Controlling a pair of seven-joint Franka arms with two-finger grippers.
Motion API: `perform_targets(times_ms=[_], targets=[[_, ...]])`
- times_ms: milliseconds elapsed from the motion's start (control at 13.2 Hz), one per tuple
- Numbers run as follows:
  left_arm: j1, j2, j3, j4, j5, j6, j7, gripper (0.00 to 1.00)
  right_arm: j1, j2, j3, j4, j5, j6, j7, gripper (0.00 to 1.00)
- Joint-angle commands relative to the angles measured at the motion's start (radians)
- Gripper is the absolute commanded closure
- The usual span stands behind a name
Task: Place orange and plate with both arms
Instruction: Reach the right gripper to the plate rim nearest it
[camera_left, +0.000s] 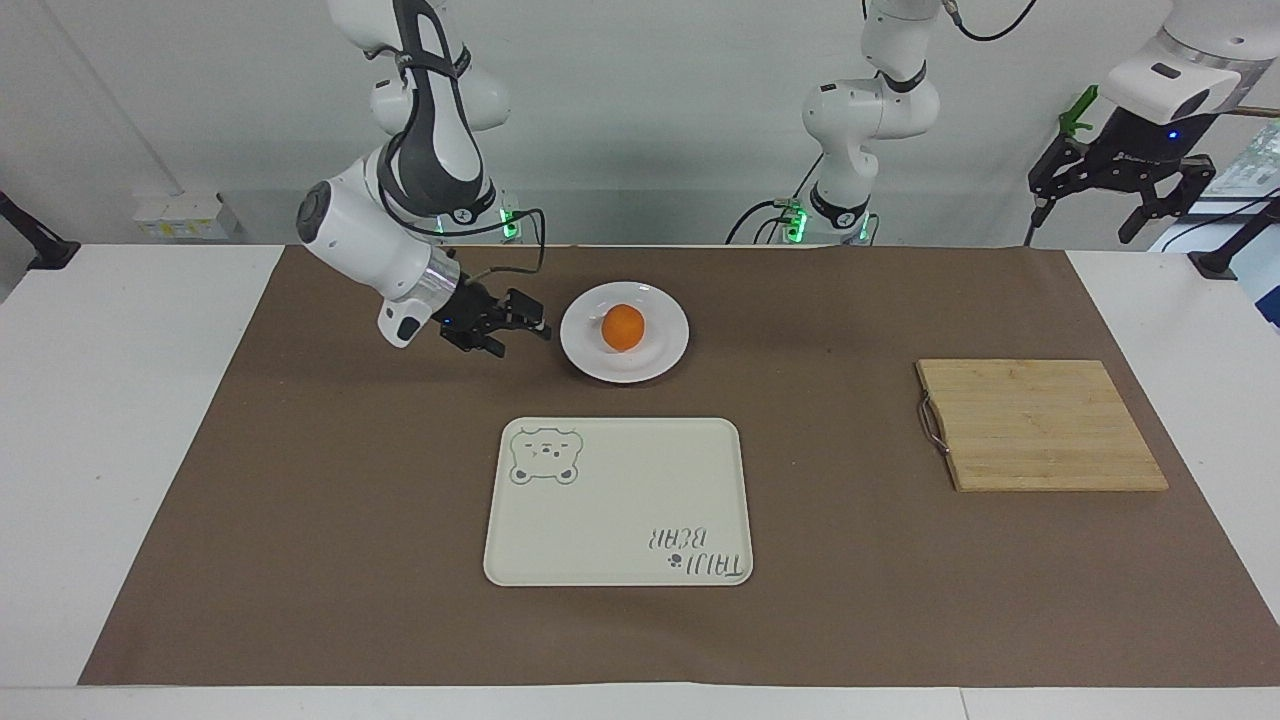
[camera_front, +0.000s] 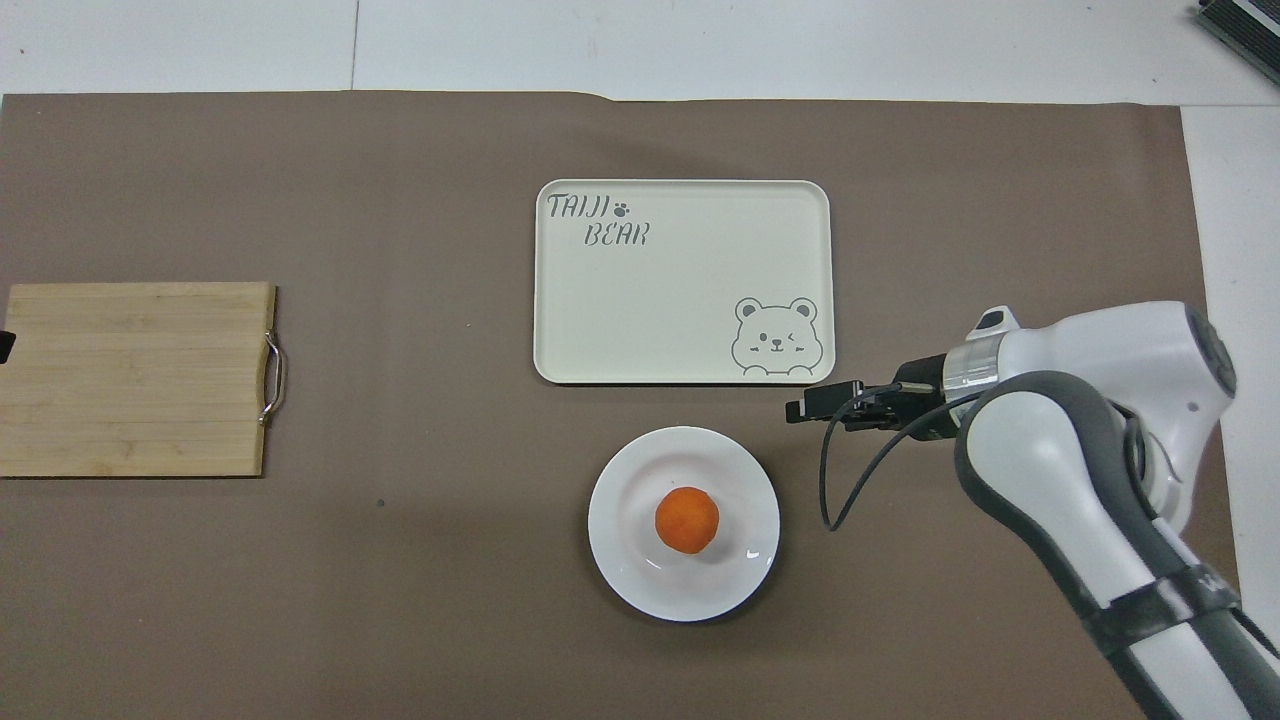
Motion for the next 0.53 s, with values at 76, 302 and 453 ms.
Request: perform_targets(times_ms=[76, 302, 453], targets=[[0.001, -0.019, -0.002, -0.018, 0.008, -0.008, 0.007, 0.0, 0.04, 0.004, -0.002, -0.1, 0.148, 0.05, -0.109, 0.0], [0.001, -0.019, -0.002, -0.018, 0.008, -0.008, 0.007, 0.0, 0.065, 0.032, -0.002, -0.193, 0.329, 0.105, -0.264, 0.0], [0.001, -0.019, -0.002, -0.018, 0.008, -0.008, 0.007, 0.0, 0.077, 0.04, -0.004, -0.205, 0.36, 0.115, -0.289, 0.0]])
